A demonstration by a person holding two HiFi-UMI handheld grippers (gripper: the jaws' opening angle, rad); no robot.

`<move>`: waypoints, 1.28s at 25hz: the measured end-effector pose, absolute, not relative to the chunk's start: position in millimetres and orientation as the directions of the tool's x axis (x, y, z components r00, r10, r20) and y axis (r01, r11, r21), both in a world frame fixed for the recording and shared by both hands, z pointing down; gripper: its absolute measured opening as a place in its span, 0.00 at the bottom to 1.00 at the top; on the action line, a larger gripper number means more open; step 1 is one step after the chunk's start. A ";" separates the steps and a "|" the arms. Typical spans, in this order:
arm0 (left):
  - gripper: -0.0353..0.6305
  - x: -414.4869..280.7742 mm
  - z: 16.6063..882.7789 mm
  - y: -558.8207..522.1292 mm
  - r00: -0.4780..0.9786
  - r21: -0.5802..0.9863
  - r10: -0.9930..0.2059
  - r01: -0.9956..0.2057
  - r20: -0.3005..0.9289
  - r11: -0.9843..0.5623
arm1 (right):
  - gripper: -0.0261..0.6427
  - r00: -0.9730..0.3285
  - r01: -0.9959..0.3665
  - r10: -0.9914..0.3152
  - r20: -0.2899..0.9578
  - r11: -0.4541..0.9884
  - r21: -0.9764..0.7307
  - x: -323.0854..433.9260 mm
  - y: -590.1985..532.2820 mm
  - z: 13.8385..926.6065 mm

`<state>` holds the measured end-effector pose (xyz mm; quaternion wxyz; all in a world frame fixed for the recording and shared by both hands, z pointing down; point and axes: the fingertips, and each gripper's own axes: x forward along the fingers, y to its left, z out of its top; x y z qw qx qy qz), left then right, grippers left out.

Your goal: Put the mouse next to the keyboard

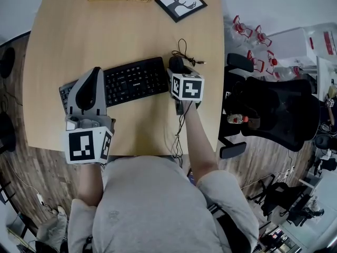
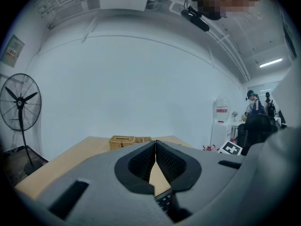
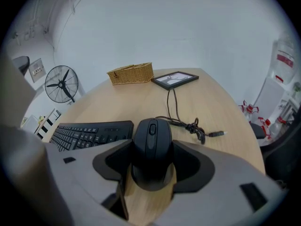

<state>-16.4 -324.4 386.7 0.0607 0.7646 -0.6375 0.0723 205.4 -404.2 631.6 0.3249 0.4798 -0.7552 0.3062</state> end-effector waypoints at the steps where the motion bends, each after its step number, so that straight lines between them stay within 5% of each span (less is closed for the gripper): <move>1: 0.07 -17.1 386.5 -323.8 0.173 -0.001 -0.967 -0.984 0.189 -0.176 | 0.41 -0.326 -0.924 -0.517 0.792 0.351 -0.151 205.2 -403.6 634.5; 30: 0.07 -57.0 375.2 -309.8 0.162 0.000 -0.973 -0.986 0.161 -0.164 | 0.41 -0.315 -0.929 -0.614 0.724 0.355 -0.104 202.2 -397.3 592.2; 32: 0.07 -59.3 372.6 -307.5 0.171 0.000 -0.973 -0.985 0.156 -0.173 | 0.34 -0.332 -0.926 -0.634 0.698 0.359 -0.115 197.8 -390.6 578.9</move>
